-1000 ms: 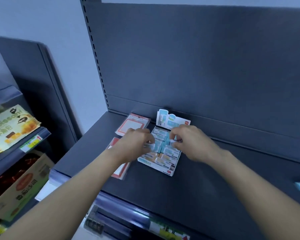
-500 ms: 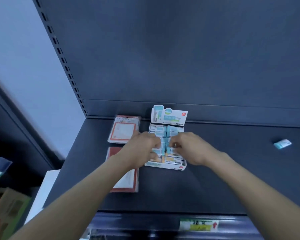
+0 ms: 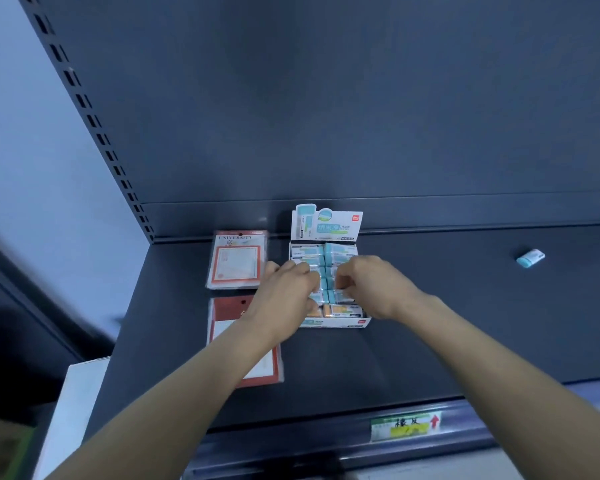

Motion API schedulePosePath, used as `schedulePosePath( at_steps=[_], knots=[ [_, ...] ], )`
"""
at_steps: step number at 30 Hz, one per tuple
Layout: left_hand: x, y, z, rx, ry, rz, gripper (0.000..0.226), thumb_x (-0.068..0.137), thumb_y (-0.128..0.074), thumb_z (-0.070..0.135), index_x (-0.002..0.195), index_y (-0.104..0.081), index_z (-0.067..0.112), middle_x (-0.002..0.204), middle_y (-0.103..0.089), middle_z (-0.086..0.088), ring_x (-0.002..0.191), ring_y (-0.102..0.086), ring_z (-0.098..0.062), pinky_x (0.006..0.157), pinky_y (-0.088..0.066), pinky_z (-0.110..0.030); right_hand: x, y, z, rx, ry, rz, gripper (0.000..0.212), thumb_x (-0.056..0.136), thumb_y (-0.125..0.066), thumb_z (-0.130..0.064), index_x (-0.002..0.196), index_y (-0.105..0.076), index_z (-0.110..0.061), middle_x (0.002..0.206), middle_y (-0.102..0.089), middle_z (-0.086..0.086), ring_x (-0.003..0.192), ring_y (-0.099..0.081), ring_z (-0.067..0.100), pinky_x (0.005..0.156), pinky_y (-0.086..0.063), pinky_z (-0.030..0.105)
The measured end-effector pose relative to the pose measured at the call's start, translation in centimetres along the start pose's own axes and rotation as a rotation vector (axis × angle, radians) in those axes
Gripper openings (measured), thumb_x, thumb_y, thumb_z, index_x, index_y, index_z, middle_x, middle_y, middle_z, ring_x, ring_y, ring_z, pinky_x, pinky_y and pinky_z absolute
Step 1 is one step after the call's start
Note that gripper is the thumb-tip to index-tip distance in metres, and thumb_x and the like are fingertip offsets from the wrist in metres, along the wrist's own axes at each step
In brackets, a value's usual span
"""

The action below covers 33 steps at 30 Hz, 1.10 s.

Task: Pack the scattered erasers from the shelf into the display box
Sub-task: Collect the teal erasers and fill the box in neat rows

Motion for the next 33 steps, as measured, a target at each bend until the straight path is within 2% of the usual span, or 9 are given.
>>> schedulePosePath(
  at_steps=[4,7,12,17,24,33],
  knots=[
    [-0.3,0.7,-0.3,-0.024,0.036,-0.003,0.030,0.088,-0.059,0.027,0.117,-0.058,0.019,0.119,-0.055,0.002,0.114,-0.043,-0.020,0.099,-0.028,-0.036,-0.5,0.5,0.1,-0.037,-0.027,0.071,0.029,0.088,-0.048,-0.003,0.106,-0.064,-0.018,0.115,-0.061,0.007,0.101,-0.059,0.029,0.082,-0.051,0.035],
    [-0.1,2.5,-0.3,-0.062,0.043,0.074,0.030,0.091,-0.055,0.023,0.120,-0.057,0.020,0.123,-0.054,0.002,0.116,-0.043,-0.019,0.101,-0.025,-0.036,-1.4,2.3,0.9,-0.025,-0.054,0.192,0.029,0.091,-0.045,-0.005,0.111,-0.063,-0.016,0.116,-0.061,0.007,0.102,-0.058,0.030,0.081,-0.049,0.035],
    [1.4,5.7,2.9,-0.133,-0.011,0.269,0.020,0.090,-0.054,0.016,0.109,-0.063,0.017,0.114,-0.059,0.001,0.110,-0.049,-0.021,0.093,-0.027,-0.034,-4.2,5.9,3.2,-0.050,-0.085,0.422,0.020,0.094,-0.048,-0.014,0.107,-0.063,-0.012,0.108,-0.063,0.009,0.104,-0.053,0.030,0.088,-0.043,0.036],
    [3.7,7.5,9.5,-0.184,-0.140,0.353,0.015,0.089,-0.055,0.015,0.101,-0.064,0.015,0.103,-0.060,-0.003,0.100,-0.050,-0.025,0.089,-0.026,-0.033,-8.0,8.5,7.6,-0.109,-0.146,0.579,0.021,0.095,-0.047,-0.013,0.111,-0.061,-0.013,0.110,-0.062,0.006,0.108,-0.048,0.028,0.086,-0.033,0.035],
    [8.3,6.8,21.5,-0.204,-0.268,0.349,0.019,0.092,-0.052,0.018,0.109,-0.061,0.018,0.109,-0.058,0.001,0.105,-0.049,-0.019,0.095,-0.028,-0.033,-14.1,11.2,18.3,-0.138,-0.254,0.643,0.028,0.095,-0.047,-0.013,0.120,-0.060,-0.014,0.121,-0.060,0.007,0.114,-0.047,0.029,0.091,-0.033,0.036],
    [14.9,2.1,33.8,-0.152,-0.265,0.302,0.018,0.092,-0.052,0.016,0.108,-0.060,0.017,0.107,-0.058,0.002,0.101,-0.051,-0.019,0.093,-0.028,-0.029,-20.2,12.9,32.9,-0.176,-0.284,0.641,0.028,0.094,-0.048,-0.010,0.118,-0.061,-0.011,0.114,-0.062,0.010,0.107,-0.049,0.032,0.091,-0.037,0.039]
  ],
)
Point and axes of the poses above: each hand's wrist, its own x-axis towards the middle knuckle, its own y-axis out of the back of the hand, z = x × y, the point moved 3 cm from there along x, towards the middle knuckle
